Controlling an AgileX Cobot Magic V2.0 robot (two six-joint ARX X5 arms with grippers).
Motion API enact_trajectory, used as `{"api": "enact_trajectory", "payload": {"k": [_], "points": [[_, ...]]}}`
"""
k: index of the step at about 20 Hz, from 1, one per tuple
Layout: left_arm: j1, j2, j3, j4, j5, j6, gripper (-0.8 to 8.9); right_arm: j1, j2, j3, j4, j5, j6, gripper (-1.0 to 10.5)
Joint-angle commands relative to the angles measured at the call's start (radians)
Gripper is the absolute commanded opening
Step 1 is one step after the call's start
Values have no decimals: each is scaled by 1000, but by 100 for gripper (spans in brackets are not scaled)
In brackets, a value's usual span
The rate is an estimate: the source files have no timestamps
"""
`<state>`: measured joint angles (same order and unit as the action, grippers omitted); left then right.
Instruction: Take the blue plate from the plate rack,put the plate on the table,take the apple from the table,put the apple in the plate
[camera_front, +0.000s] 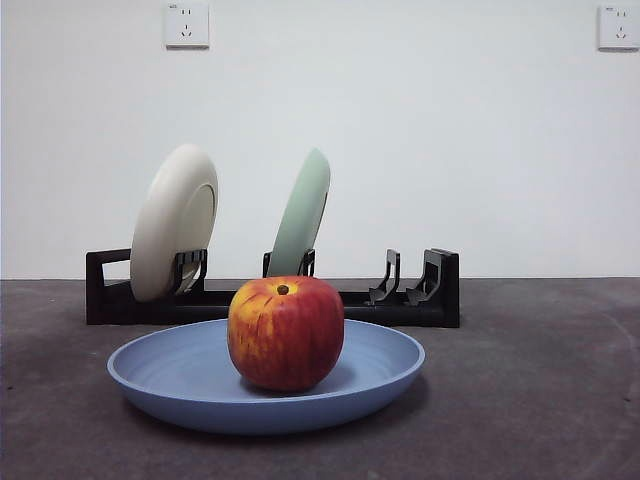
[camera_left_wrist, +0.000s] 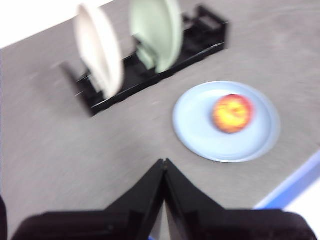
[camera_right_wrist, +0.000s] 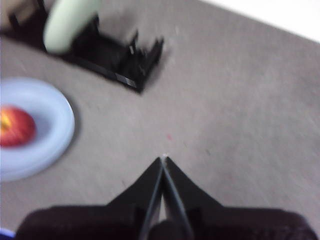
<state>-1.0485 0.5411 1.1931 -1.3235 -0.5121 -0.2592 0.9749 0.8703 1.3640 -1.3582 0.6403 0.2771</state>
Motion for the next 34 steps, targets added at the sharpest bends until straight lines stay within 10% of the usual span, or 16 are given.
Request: {"api": "enact_trajectory", "payload": {"k": [1, 7, 10, 15, 34], "points": [[130, 5, -1, 5, 25, -3, -4, 0, 5, -2, -19, 4, 10, 3], [621, -50, -189, 188, -73, 224, -4, 0, 5, -2, -19, 4, 10, 3], [797, -192, -469, 638, 248, 391, -4, 0, 5, -2, -19, 4, 10, 3], [981, -382, -915, 1174, 653, 397, -4, 0, 10, -2, -19, 4, 10, 3], [1083, -537, -1186, 1162, 598, 330, -4, 0, 10, -2, -19, 4, 10, 4]]}}
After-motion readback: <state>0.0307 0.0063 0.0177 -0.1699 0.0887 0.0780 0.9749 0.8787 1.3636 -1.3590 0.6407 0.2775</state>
